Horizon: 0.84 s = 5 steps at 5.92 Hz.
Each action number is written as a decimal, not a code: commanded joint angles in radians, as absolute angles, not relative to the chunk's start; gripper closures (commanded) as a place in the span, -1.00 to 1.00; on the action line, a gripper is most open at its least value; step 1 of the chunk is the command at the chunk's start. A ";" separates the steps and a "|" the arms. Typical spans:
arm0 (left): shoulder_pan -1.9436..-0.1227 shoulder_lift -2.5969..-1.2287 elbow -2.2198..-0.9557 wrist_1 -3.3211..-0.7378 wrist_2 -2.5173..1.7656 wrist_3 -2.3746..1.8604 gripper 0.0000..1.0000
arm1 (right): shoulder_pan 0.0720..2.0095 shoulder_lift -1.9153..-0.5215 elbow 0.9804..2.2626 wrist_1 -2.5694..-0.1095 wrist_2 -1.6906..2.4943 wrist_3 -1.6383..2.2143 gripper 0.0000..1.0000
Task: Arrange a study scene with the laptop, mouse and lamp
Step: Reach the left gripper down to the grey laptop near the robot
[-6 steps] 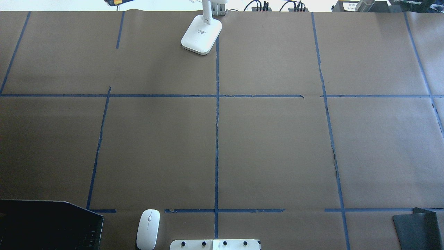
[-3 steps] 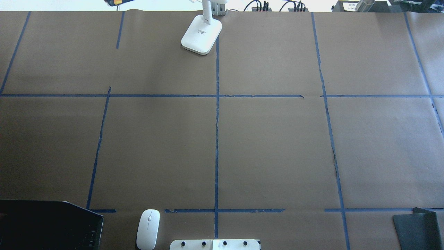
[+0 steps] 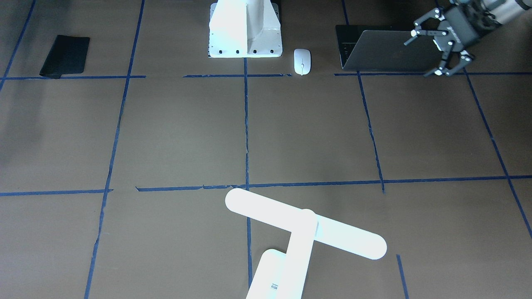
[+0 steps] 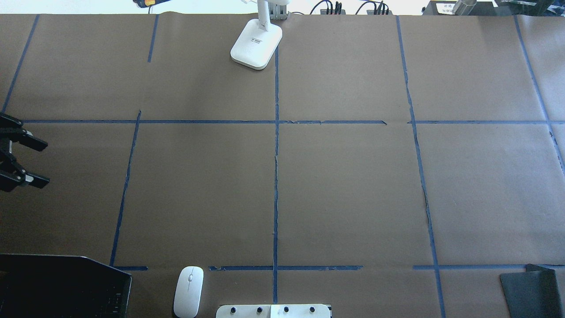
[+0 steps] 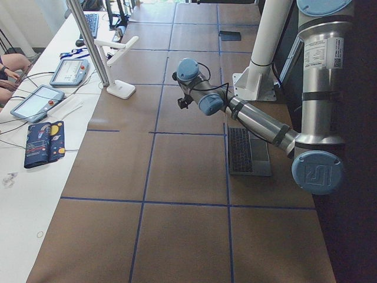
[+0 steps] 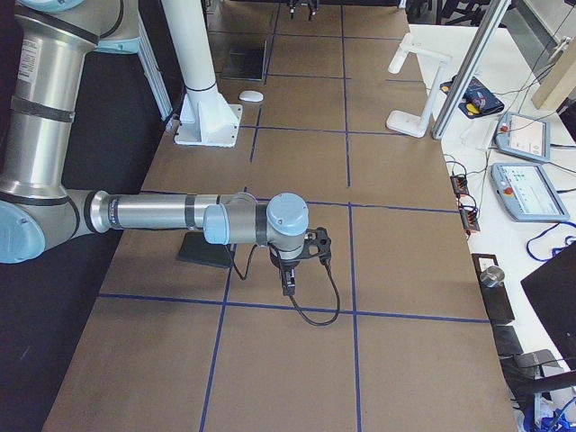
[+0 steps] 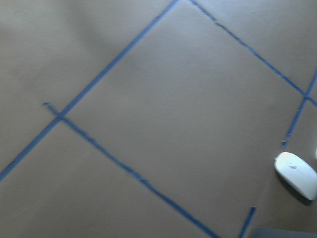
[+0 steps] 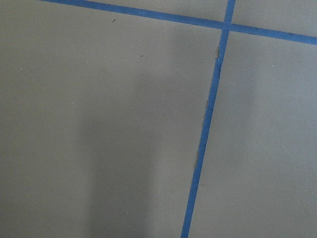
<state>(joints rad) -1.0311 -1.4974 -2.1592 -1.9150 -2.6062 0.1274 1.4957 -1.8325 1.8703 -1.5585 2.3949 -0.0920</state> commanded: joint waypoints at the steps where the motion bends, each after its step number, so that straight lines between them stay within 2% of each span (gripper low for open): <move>1: -0.951 -1.413 -2.189 -1.914 -2.603 0.326 -1.00 | 1.494 -1.832 1.864 -1.559 2.395 -0.092 -1.00; 3: -0.936 -1.260 -2.210 -1.917 -2.597 0.460 -1.00 | 1.494 -1.832 1.864 -1.559 2.395 -0.092 -1.00; 5: -0.896 -1.217 -2.227 -1.917 -2.596 0.460 -0.98 | 1.494 -1.832 1.864 -1.559 2.395 -0.092 -1.00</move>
<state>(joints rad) -0.9179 -1.2356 -2.2231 -1.9173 -2.5967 0.4563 1.4942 -1.8316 1.8638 -1.5585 2.3953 -0.0920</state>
